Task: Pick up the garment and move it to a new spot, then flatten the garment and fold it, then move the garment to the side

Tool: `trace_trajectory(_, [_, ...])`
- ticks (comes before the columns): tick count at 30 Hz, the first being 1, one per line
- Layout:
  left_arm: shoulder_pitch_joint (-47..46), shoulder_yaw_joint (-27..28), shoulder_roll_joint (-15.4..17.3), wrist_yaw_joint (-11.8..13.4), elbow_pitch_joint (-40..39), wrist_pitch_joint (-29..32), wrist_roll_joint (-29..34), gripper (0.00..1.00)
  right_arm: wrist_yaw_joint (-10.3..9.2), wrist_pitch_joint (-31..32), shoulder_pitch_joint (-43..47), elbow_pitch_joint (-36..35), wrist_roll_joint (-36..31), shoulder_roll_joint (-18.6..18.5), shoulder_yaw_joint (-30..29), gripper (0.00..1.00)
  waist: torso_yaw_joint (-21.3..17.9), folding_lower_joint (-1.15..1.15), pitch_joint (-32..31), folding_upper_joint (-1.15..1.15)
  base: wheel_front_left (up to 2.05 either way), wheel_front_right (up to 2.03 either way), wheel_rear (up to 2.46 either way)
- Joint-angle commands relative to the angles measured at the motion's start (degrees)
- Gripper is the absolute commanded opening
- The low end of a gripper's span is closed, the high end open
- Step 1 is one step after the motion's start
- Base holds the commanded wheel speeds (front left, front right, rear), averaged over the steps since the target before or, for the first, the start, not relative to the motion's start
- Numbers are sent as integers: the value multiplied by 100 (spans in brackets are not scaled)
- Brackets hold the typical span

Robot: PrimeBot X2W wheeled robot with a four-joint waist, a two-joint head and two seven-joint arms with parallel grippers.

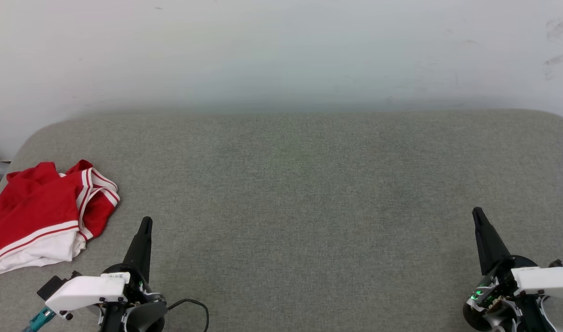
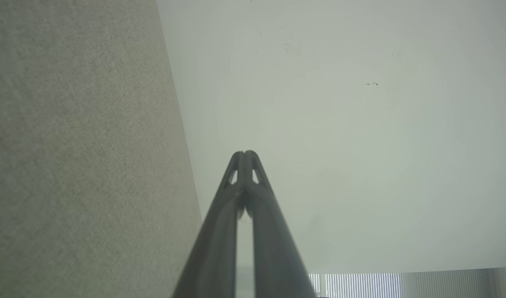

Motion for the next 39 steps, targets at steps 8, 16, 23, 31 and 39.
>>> trace_trajectory(8, [-30,8,-9,-17,-4,9,1,0,-2,-8,-72,4,-25,18,2,0,0,0,0,0,0,0,0])
trace_trajectory(16, [-30,6,-9,-17,-4,9,1,0,-2,-8,-72,4,-25,18,2,0,0,0,0,0,0,0,0])
trace_trajectory(23, [92,-130,-7,1,37,-84,-20,100,-1,-72,149,8,3,5,39,100,-1,0,1,0,0,0,0])
trace_trajectory(31, [124,-367,-5,1,-284,-321,25,100,-1,-267,261,-287,-64,2,159,100,-14,0,2,0,0,0,0])
trace_trajectory(39, [173,-485,5,1,-556,-515,489,100,-1,-480,301,-508,-333,-72,240,100,-20,0,-3,0,0,0,0])
